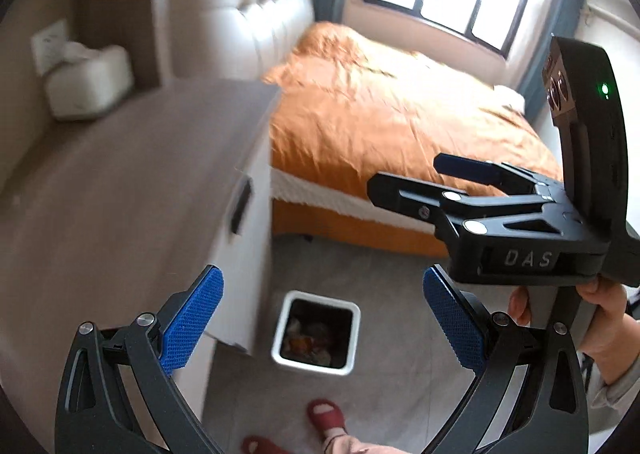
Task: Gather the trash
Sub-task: 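Move both tools back over the remaining trash on the desk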
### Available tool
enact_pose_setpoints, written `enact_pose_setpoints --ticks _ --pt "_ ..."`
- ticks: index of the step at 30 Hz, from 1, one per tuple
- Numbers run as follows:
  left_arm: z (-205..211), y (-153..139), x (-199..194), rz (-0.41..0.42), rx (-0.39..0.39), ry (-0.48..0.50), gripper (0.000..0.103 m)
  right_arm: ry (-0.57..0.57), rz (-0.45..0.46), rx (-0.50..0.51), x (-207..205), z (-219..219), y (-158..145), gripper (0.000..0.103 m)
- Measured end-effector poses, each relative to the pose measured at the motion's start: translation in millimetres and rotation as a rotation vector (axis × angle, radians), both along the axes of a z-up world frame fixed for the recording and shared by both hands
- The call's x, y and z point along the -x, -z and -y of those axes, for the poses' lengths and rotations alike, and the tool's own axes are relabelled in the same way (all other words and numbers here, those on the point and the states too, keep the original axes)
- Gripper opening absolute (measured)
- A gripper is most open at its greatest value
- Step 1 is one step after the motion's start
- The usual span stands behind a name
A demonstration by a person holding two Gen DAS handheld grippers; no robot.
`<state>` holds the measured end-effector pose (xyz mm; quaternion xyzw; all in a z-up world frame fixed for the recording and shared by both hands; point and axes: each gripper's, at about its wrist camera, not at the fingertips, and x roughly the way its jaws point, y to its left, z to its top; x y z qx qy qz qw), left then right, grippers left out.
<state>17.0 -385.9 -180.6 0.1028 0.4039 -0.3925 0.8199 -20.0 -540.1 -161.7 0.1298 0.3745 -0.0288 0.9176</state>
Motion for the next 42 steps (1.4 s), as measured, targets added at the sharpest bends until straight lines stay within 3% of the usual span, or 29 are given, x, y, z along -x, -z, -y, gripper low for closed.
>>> enact_pose_setpoints --ticks 8,13,19,24,34,42 --pt "-63.6 -38.6 -8.5 0.091 0.010 -0.180 0.098 -0.152 0.059 -0.006 -32.9 -52.4 -34.8 0.098" --pt "-117.9 -47.0 -22.9 0.132 -0.009 -0.377 0.098 -0.272 0.084 -0.007 -61.1 -95.5 -46.3 0.098" --pt "-175.8 -48.1 -45.8 0.134 -0.048 -0.587 0.098 -0.498 0.116 0.050 -97.0 -161.2 -55.5 0.098" --pt "-220.7 -48.9 -61.7 0.131 -0.047 -0.743 0.098 -0.619 0.141 0.077 -120.2 -204.8 -57.5 0.098" --pt "-284.5 -42.7 -86.2 0.125 -0.046 -0.892 0.098 -0.728 0.134 0.124 -167.2 -271.9 -55.8 0.098" --pt "-310.7 -20.2 -115.8 0.043 -0.015 -0.905 0.098 -0.754 0.101 0.191 -197.3 -311.7 -41.4 0.098"
